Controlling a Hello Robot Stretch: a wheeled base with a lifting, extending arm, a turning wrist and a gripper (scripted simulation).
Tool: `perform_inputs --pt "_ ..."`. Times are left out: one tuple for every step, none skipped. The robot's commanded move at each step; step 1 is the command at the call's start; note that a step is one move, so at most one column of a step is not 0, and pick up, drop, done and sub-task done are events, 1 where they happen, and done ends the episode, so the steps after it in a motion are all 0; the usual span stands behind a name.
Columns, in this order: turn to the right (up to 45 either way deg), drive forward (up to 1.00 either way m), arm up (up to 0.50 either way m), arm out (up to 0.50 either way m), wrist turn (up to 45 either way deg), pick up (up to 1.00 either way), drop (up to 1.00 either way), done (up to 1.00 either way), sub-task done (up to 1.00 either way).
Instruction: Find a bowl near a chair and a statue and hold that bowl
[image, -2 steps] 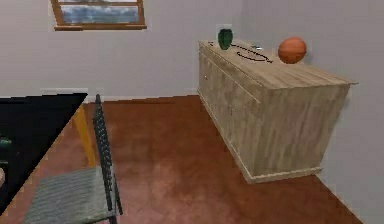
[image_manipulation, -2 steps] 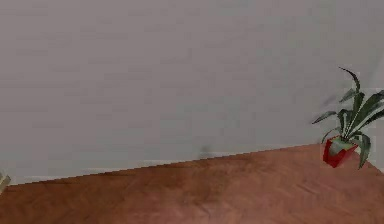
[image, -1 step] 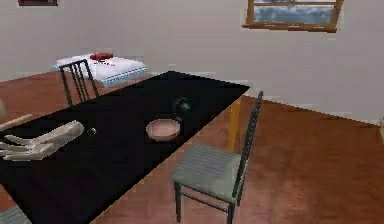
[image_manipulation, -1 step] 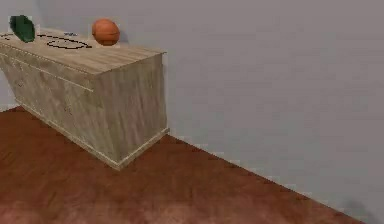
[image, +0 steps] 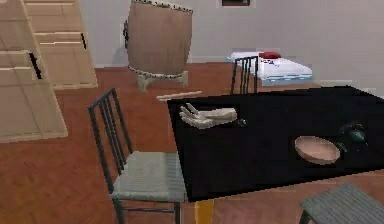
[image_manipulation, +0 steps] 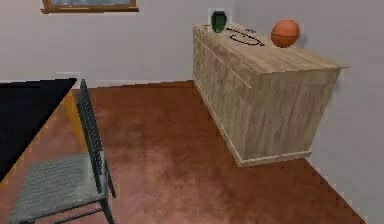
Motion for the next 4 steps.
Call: perform_inputs --pt "-45.0 0.00 0.00 0.00 0.0 0.00 0.00 0.00 0.00" --pt "45.0 0.00 0.00 0.00 0.0 0.00 0.00 0.00 0.00" --pt "45.0 0.00 0.00 0.00 0.0 0.00 0.00 0.00 0.00" --pt "3.0 0.00 0.00 0.00 0.0 0.00 0.00 0.00 0.00"
